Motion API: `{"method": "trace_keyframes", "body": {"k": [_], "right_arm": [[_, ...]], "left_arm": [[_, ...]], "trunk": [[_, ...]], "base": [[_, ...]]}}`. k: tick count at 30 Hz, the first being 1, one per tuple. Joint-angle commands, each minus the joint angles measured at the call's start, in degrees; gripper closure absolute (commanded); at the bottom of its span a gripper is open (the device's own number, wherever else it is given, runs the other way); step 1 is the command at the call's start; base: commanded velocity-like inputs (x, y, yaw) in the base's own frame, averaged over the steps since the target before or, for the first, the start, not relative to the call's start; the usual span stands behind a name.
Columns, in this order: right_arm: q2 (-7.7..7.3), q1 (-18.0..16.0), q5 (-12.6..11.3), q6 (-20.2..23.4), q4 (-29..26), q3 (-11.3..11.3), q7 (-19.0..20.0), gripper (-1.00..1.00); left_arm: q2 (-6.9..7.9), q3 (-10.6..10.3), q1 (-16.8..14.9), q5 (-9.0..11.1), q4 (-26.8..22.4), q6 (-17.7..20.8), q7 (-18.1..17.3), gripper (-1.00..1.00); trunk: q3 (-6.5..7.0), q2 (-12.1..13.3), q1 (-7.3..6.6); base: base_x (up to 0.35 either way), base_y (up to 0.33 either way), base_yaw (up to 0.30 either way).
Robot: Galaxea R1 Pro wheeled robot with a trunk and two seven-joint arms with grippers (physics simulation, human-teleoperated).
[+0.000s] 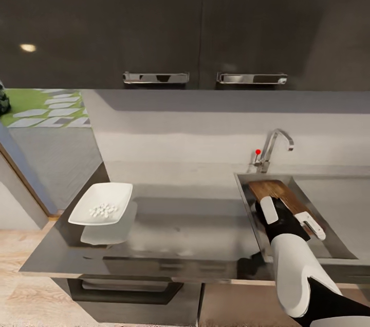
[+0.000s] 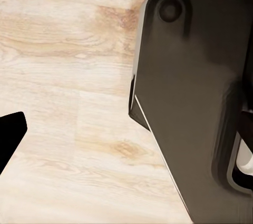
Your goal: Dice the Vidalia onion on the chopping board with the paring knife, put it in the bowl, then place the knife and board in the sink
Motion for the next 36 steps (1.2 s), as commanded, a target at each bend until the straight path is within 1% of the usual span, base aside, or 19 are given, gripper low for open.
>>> {"method": "trace_keyframes", "body": {"k": [1, 7, 9, 14, 17, 36], "right_arm": [[0.03, -0.1, 0.0, 0.4, -0.1, -0.2, -0.1, 1.00], [0.00, 0.0, 0.1, 0.3, 0.2, -0.1, 0.9, 1.00], [-0.13, 0.0, 0.1, -0.7, 1.9, -0.2, 1.0, 1.00], [-1.53, 0.0, 0.0, -4.1, 5.4, -0.1, 3.2, 1.00], [-1.78, 0.0, 0.0, -4.5, 6.3, -0.1, 3.8, 1.00], [-1.84, 0.0, -0.1, -4.6, 6.6, 0.0, 3.9, 1.00]], "left_arm": [[0.08, -0.5, 0.0, 0.4, -0.1, -0.1, 0.4, -1.00], [0.08, -0.5, 0.0, 0.4, -0.1, -0.1, 0.4, -1.00], [0.08, -0.5, 0.0, 0.4, -0.1, -0.1, 0.4, -1.00], [0.08, -0.5, 0.0, 0.4, -0.1, -0.1, 0.4, -1.00], [0.08, -0.5, 0.0, 0.4, -0.1, -0.1, 0.4, -1.00], [0.08, -0.5, 0.0, 0.4, 0.0, -0.1, 0.4, -1.00]], "trunk": [[-0.21, -0.1, 0.04], [-0.77, -0.1, 0.04], [-0.95, -0.1, 0.04], [-1.42, -0.1, 0.04], [-1.70, -0.1, 0.04], [-3.48, -0.1, 0.04]], "base": [[0.000, 0.000, 0.000], [0.000, 0.000, 0.000], [0.000, 0.000, 0.000], [0.000, 0.000, 0.000], [0.000, 0.000, 0.000], [0.018, -0.013, 0.000]]}}
